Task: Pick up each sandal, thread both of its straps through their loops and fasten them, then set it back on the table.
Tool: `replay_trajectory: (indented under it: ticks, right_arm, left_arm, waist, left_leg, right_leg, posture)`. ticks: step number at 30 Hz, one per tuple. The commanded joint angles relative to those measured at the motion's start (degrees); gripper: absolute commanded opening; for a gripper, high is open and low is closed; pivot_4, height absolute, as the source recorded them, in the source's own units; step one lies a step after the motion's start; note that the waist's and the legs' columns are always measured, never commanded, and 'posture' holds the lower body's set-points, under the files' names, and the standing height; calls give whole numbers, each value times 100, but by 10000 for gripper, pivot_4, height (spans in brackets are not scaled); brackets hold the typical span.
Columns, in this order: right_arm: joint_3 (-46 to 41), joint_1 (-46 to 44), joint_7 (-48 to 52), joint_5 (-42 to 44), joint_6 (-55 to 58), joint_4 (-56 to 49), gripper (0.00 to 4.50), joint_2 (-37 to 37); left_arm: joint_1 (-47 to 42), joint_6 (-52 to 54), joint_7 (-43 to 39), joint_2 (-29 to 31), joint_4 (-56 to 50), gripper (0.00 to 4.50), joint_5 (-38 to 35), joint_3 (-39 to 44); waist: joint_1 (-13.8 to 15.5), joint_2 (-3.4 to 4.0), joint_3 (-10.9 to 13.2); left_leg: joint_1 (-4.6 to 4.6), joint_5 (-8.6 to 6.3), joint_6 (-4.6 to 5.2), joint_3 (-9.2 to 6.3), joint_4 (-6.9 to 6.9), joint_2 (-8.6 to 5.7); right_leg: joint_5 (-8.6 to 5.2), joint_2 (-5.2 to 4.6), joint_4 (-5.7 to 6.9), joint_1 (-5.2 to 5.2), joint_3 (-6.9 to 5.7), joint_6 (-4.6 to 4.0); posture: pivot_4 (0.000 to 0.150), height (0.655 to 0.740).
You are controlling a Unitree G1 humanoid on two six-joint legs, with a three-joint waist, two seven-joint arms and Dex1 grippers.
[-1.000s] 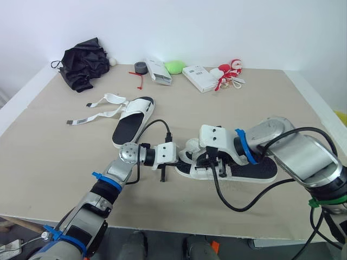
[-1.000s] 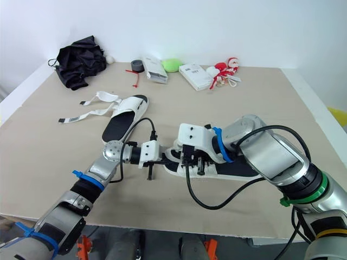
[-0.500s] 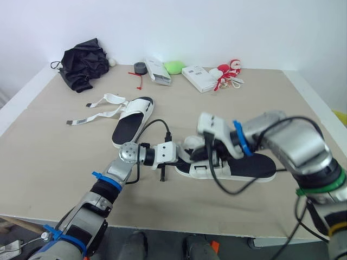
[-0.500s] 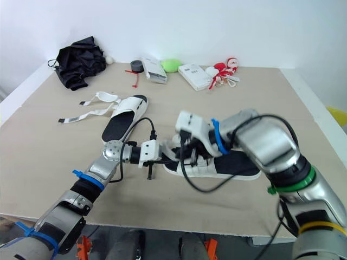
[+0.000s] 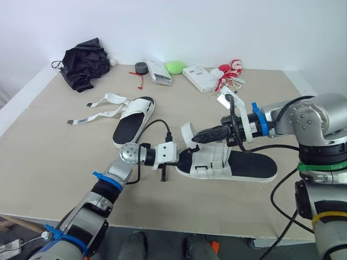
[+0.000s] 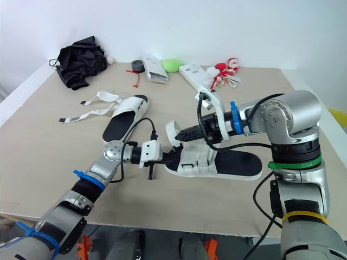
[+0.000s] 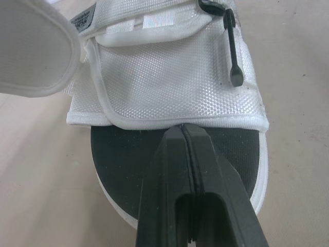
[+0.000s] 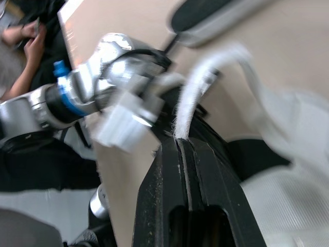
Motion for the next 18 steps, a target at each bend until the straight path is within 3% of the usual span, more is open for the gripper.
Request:
replay_trajectory:
  ticks: [1,6,18]
  right_arm:
    - [-253,143,-614,224,-6,5,715,-54]
    - [-330,301,-1113,583,-6,368,715,-136]
    - [-472,354,-2413,2946,-6,1092,715,-549]
  left_arm:
    - [190,132,-70,18,225,0,233,-235]
    - [179,142,-67,12,229,0,234,-234]
    - [265,165,-74,41,174,0,225,-237]
  waist:
    - [0,1,0]
    - [-1,-1,-2]
    - [-4,-1,-1]
  left_leg:
    - [0,0,0,0,0,0]
    - [-1,0,0,3,0,-1]
    - [-2,0,1,1,-1,-1]
  right_leg:
    - [0,0,0,-1,0,0]
    - [-2,0,-1,0,3,4]
    - [-4,1,-3,2,4,8]
  posture:
    - [1500,7380]
    - [1500,7380]
    - [1500,7380]
